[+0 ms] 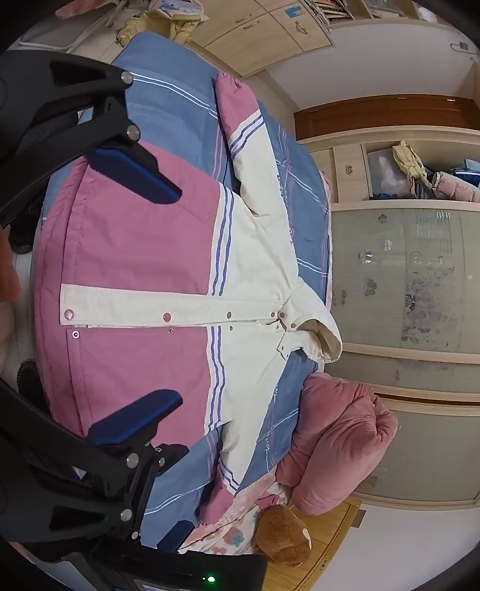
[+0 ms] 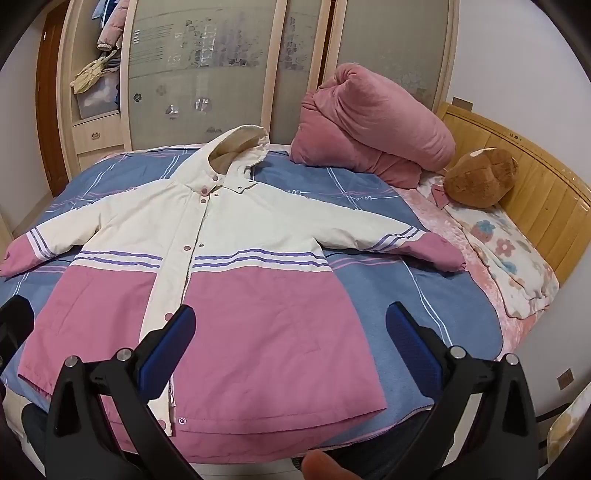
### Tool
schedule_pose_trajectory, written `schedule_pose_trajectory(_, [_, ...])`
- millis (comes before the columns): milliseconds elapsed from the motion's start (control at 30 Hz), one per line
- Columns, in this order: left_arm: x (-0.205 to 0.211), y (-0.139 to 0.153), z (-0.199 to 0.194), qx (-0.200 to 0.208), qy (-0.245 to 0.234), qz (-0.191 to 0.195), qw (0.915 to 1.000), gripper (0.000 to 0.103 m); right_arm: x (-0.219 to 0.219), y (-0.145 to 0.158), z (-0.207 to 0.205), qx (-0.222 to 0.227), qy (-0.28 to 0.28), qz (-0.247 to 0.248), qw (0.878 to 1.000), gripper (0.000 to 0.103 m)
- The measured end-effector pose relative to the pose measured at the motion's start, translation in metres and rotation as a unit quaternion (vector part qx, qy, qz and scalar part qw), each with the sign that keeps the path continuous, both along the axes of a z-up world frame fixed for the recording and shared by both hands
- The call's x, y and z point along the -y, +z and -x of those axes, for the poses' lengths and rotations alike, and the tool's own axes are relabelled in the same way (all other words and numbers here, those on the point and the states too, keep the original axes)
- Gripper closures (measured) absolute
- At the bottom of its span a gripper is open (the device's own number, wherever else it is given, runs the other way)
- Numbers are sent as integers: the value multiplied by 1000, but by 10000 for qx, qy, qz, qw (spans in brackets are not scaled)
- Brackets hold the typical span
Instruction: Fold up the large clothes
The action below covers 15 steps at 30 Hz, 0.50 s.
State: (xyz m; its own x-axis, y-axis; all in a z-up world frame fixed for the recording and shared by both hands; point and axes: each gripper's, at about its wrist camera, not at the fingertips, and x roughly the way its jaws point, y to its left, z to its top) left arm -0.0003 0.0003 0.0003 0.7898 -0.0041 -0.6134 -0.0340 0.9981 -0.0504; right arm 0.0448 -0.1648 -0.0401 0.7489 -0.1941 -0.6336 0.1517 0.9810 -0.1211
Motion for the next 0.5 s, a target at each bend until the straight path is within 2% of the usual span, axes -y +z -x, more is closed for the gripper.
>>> schedule_pose_trajectory(500, [0, 0, 0, -9, 1, 1, 10000, 2, -1, -1, 1, -2, 4, 0, 10000, 1])
